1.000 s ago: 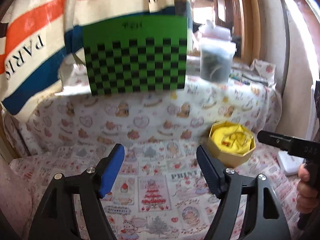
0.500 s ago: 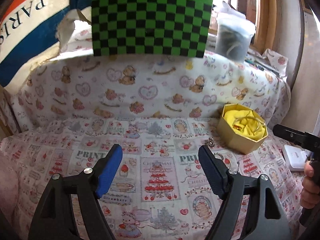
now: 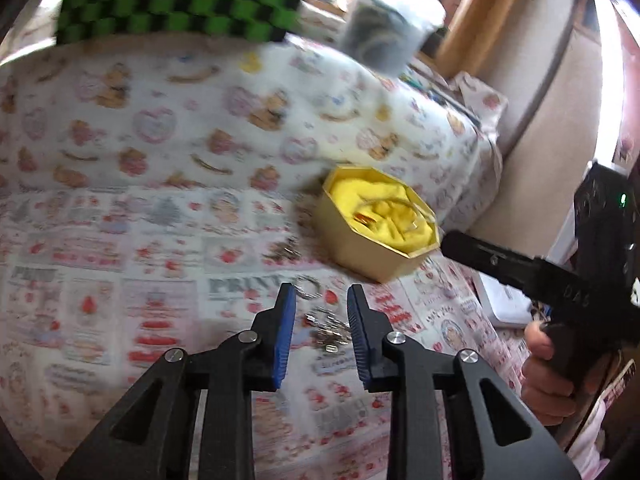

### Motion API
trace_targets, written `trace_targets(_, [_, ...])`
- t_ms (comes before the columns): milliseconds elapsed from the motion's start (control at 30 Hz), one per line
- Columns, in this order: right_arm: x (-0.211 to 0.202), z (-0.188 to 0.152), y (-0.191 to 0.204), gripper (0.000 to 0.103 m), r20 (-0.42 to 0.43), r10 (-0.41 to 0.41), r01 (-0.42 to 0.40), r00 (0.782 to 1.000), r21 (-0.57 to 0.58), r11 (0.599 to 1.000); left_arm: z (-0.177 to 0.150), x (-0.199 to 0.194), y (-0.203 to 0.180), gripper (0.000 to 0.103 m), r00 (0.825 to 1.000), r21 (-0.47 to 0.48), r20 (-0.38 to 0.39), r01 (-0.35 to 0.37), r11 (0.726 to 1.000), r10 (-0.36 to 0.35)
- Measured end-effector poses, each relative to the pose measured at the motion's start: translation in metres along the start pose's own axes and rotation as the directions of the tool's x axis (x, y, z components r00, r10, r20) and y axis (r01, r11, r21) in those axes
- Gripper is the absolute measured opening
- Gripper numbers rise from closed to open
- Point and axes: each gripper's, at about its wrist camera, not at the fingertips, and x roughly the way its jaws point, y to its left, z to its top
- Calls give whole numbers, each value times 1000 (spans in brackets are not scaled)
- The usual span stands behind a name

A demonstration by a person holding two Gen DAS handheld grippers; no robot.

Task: Organize jewelry
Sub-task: 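Grasp a small silver charm from the pile with the left tool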

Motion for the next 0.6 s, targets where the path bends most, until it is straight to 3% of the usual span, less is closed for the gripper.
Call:
trace_targets(100, [0,0,0,84,-4,-5,5,1000,-1,1000,-5,15,-4,22,999,3,-53,-13,1000,13])
trace_targets(433, [-3,-2,4,84,6,-15,15,1000,-22,1000,-4,26,-8,22,995,75,-84,-55,996,61])
trace_targets(600, [-1,-2,4,84,4,-29,29,1000,-29,999,-4,30,-7,23,994,56,-111,-11,998,17])
